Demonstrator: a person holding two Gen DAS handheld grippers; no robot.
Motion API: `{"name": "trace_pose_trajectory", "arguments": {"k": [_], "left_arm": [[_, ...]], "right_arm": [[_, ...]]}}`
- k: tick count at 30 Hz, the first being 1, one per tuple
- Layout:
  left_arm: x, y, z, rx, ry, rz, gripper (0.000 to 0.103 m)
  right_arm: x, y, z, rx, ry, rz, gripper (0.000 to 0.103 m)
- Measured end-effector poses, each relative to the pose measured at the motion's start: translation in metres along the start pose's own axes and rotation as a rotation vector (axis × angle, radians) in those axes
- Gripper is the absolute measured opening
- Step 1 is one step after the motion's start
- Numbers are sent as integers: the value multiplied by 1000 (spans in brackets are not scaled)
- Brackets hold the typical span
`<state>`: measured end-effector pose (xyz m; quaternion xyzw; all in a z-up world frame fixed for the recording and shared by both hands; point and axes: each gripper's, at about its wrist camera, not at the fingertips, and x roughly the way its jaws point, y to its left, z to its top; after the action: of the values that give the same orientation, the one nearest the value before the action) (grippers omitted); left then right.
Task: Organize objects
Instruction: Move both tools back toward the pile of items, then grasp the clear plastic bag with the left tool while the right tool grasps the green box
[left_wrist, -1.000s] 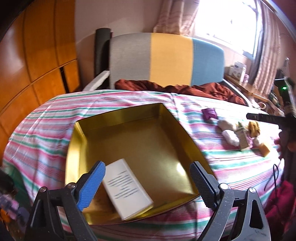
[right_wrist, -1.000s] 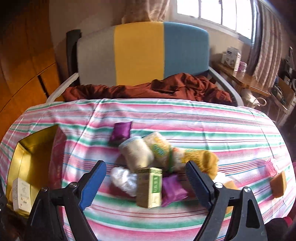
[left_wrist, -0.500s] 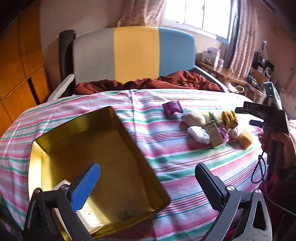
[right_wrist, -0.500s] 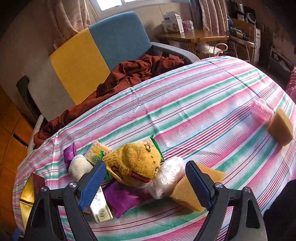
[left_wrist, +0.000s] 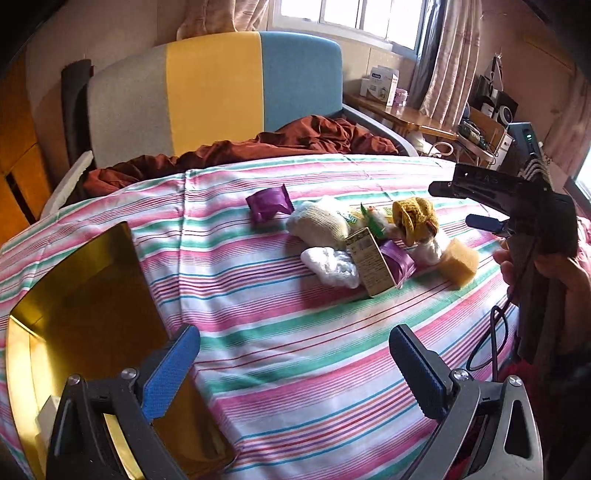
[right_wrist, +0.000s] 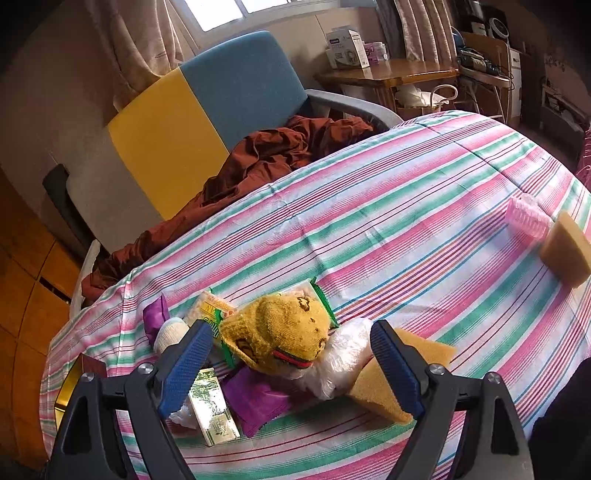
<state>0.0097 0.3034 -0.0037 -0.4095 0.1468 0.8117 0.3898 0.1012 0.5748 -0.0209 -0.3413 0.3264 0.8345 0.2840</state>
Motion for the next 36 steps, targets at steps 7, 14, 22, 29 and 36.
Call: {"name": "trace_pose_trajectory", "arguments": {"k": [7,14,22,29,36], "left_arm": [[36,2,23,-107,76,-29,102],[82,8,45,-248,168,-73,97],[132,13,46,-323,258,-95,82],[124,-7,42,-207,201,-160,44],[87,-27,5,-97,130,-206,37]], "right_arm": [[-2,5,1,-21,-6,17,89],[-3,7,1,-30,-9,28,89],[-2,6,1,-28,-7,35,89],[-5,12,1,-62,-31,36,89],[-7,21,-1,-101,-33,114,89]]}}
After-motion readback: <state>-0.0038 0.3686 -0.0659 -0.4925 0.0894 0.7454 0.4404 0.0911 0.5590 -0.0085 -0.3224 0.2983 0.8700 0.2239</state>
